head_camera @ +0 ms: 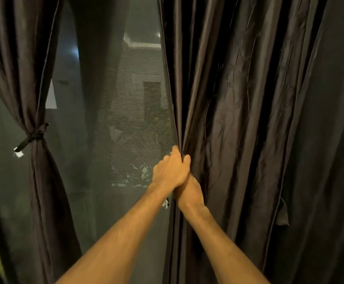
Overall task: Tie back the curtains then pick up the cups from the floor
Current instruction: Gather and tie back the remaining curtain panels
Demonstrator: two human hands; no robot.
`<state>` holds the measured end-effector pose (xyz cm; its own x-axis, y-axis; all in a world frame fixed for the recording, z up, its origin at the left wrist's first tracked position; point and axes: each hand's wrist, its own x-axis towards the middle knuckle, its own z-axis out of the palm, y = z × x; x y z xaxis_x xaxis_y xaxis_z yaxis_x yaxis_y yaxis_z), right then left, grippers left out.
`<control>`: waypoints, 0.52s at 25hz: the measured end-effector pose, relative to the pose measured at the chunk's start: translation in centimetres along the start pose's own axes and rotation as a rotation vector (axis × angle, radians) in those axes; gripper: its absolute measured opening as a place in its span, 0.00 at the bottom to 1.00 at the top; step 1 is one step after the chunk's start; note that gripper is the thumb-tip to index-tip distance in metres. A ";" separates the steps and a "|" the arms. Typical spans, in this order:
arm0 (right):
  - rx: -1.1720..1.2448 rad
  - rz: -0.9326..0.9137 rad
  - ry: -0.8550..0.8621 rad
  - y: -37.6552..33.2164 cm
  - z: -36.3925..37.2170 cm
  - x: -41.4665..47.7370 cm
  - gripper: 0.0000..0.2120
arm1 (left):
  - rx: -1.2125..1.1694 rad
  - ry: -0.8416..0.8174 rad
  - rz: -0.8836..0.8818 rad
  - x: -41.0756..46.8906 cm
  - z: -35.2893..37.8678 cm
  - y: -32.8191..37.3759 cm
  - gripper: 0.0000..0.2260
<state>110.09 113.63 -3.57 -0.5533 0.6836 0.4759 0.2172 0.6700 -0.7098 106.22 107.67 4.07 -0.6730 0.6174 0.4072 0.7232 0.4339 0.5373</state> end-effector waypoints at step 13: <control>-0.240 -0.120 0.038 -0.2 0.7 0.3 0.16 | 0.053 -0.057 -0.014 0.6 -0.2 0.5 0.14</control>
<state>109.32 113.53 -3.59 -0.5567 0.6028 0.5716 0.3394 0.7931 -0.5058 106.10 108.10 4.73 -0.6744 0.6467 0.3562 0.7217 0.4758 0.5027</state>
